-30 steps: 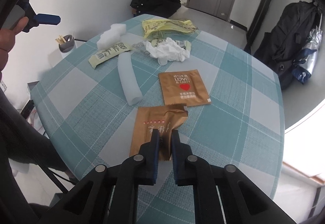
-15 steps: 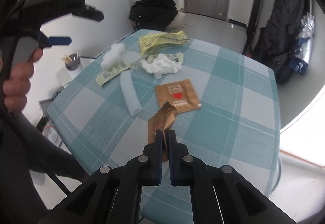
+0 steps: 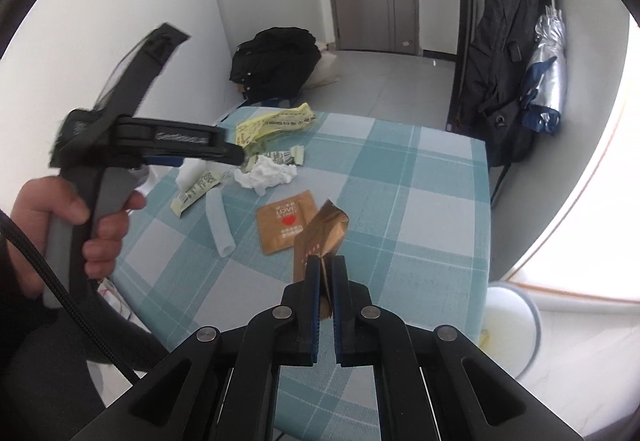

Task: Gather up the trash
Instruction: 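Lift the brown sachet with the right tool while the left tool grasps a white tissue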

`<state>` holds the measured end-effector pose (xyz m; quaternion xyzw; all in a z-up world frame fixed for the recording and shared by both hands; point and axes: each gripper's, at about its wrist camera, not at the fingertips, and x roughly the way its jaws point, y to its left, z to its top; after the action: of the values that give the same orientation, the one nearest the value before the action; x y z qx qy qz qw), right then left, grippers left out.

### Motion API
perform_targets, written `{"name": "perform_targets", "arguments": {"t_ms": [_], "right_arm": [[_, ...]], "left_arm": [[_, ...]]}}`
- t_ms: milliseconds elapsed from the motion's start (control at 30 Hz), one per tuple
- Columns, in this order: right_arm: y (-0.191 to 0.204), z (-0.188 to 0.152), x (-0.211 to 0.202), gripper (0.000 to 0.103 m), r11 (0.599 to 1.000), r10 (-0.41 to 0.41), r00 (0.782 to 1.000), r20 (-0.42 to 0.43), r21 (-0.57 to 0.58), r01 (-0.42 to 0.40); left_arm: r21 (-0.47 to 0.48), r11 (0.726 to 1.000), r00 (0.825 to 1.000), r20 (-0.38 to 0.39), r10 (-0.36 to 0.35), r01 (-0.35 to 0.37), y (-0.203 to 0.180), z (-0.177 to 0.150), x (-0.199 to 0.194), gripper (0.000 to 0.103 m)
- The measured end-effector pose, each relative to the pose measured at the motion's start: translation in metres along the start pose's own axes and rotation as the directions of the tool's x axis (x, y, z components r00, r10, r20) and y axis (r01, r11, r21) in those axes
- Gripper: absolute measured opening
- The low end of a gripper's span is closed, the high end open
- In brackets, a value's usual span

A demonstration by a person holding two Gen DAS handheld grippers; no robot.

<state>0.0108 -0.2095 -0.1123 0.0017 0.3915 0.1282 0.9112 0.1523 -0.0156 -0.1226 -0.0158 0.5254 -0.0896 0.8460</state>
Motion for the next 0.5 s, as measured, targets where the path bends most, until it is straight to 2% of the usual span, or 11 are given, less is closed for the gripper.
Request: {"name": "perform_targets", "arguments": {"t_ms": [133,300,500], "right_arm": [[-0.007,-0.002,0.002,0.004,1.000,0.005,1.000,-0.006,0.006,-0.005],[-0.018,-0.003,0.004,0.004,0.999,0.009,1.000,-0.009,0.042,-0.009],[-0.026,-0.005,0.008,0.004,0.997,0.019,1.000,-0.018,0.072,-0.018]], "left_arm": [[0.043,0.998,0.998,-0.005,0.056,-0.055,-0.013,0.004,0.012,0.099],[0.032,0.998,0.998,0.003,0.060,-0.060,-0.015,0.006,0.018,0.099],[0.054,0.997,0.998,-0.033,0.051,-0.049,-0.022,0.006,0.029,0.085]]}}
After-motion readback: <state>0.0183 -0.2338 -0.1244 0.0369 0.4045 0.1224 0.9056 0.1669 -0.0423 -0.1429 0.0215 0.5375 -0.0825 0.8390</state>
